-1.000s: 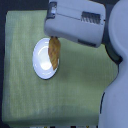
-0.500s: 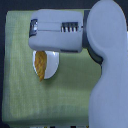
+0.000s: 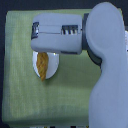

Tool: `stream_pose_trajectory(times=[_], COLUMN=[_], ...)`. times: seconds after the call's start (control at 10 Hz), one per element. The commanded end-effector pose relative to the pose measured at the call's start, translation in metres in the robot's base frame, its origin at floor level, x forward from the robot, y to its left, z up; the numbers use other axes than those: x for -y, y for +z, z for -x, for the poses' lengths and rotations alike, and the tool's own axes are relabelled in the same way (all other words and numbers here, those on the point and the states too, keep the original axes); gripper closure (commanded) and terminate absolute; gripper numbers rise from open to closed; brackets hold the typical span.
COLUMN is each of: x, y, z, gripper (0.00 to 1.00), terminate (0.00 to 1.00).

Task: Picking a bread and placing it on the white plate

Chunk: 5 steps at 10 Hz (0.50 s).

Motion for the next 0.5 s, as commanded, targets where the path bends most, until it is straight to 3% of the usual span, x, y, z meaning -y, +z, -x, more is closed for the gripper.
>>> stream_pose_trajectory(times=[0.0,0.2,0.4], x=[0.0126,0.0076,0.0060], y=[-0.0152,-0.0195,-0.0189], z=[-0.0028,0.0058,-0.0004], gripper=[0.00,0.00,0.00], terminate=[0.00,0.00,0.00])
